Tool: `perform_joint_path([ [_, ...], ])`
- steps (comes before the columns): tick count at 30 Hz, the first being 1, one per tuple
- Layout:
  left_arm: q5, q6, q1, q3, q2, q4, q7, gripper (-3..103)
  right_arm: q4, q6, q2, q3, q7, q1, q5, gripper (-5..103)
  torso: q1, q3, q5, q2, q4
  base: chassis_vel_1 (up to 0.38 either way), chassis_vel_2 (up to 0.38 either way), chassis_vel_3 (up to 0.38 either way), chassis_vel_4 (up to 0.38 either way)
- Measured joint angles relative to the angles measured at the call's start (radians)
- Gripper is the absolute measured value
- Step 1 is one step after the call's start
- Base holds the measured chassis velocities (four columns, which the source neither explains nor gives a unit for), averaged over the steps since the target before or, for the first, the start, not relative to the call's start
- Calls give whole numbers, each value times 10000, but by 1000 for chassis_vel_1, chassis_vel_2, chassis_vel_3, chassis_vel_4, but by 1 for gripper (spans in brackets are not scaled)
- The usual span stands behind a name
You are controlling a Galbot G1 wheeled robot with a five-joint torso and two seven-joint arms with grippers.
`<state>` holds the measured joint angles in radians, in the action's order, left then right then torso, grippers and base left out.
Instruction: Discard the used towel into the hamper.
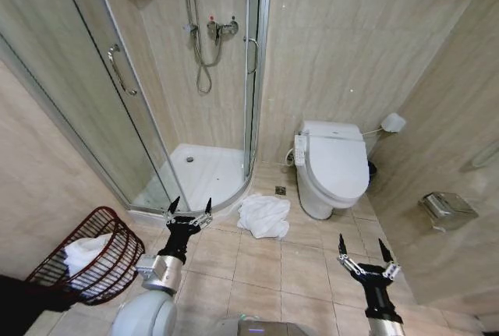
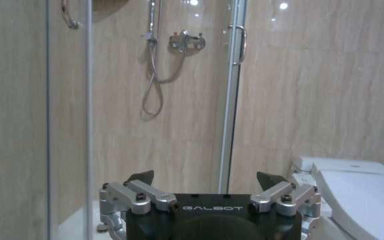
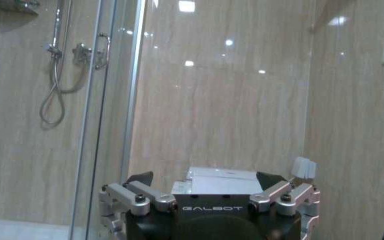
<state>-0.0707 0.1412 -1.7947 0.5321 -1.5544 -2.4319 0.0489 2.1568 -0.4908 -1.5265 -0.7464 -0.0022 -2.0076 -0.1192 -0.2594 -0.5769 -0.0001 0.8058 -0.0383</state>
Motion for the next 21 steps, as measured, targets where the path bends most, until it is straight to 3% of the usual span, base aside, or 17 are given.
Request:
perform_joint_path([
  [21,0,0,0,0,0,0,0,100,0,0,0,0,0,0,0,100,380,511,0,-890,0,0,0,0,0],
])
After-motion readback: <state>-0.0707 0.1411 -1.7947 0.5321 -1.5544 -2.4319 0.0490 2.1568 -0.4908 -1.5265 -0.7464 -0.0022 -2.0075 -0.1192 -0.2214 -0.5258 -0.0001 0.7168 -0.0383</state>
